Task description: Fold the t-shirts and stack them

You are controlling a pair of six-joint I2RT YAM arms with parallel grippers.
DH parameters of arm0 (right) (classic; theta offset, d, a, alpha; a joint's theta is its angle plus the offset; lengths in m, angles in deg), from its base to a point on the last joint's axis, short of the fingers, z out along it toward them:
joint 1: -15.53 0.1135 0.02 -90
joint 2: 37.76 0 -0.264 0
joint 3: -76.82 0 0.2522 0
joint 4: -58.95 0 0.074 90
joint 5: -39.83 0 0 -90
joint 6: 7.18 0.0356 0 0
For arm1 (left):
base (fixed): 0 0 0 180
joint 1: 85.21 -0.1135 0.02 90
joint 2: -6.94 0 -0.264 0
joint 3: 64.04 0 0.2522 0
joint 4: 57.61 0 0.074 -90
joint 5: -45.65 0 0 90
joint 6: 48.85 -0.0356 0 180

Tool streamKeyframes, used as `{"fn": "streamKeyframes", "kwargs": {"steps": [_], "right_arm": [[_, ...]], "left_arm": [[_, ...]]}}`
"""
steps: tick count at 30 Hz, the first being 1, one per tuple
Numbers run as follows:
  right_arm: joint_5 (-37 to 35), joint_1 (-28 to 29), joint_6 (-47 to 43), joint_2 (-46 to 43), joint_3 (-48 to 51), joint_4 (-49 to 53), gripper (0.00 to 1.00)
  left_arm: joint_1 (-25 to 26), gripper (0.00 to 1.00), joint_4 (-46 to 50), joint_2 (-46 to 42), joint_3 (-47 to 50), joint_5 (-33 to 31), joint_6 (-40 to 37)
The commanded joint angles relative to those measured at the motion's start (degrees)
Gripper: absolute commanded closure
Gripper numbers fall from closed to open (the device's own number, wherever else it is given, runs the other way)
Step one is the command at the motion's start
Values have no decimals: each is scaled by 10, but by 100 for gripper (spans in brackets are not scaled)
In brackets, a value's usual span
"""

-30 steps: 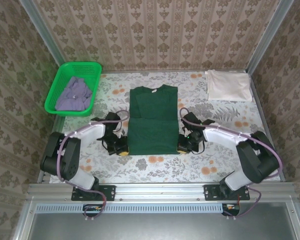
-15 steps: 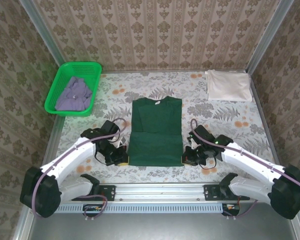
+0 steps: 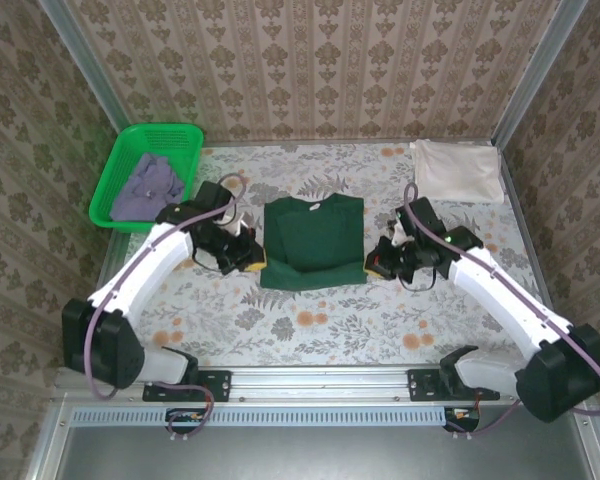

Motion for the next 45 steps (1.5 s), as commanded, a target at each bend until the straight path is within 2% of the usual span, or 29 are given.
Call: {"fn": "streamKeyframes", "kwargs": {"steps": [1,6,10,15,16,17,18,19,20,21,23,25,27,30,32,35,37,40,45], "right_arm": [[25,-25,1,65,-64,3,100],[3,-46,-28,202,-199,61,100],[8,-66,-4,310,-290,62,100],[-18,-91,19,473,-466,94,100],[-17,-101,35,503,-493,85,100],[-12,-110,48,536,-522,82,100],[-15,-119,59,562,-551,94,97],[-6,-129,72,590,-583,102,87],[-3,-139,81,612,-609,116,66],[-16,-146,81,627,-634,144,59],[-44,-160,66,626,-656,169,57],[-83,-169,60,598,-640,188,45],[-96,-171,53,546,-576,144,45],[-63,-164,57,450,-436,31,52],[-38,-146,55,391,-345,-36,60],[-10,-107,53,345,-255,-95,69],[-9,-76,61,328,-201,-146,74],[0,-40,80,334,-146,-209,77],[9,-5,89,382,-93,-272,83]], "left_arm": [[-17,100,-42,55,-55,7,25],[-44,100,-79,136,-154,-13,49],[-60,100,-99,216,-233,-14,59],[-81,100,-119,360,-372,-34,85],[-85,89,-114,400,-420,-41,93],[-91,85,-110,439,-468,-48,103],[-96,76,-115,466,-502,-60,116],[-100,61,-125,491,-530,-71,133],[-106,56,-131,517,-571,-67,148],[-110,55,-126,534,-603,-70,153],[-110,46,-113,548,-652,-75,146],[-104,45,-102,539,-670,-68,119],[-96,45,-76,515,-661,-82,81],[-81,49,-65,461,-586,-89,43],[-66,53,-82,417,-506,-94,27],[-36,58,-103,377,-412,-90,11],[-18,59,-123,367,-362,-79,3],[3,61,-147,372,-301,-62,-2],[18,63,-174,392,-213,-78,-28]]}}
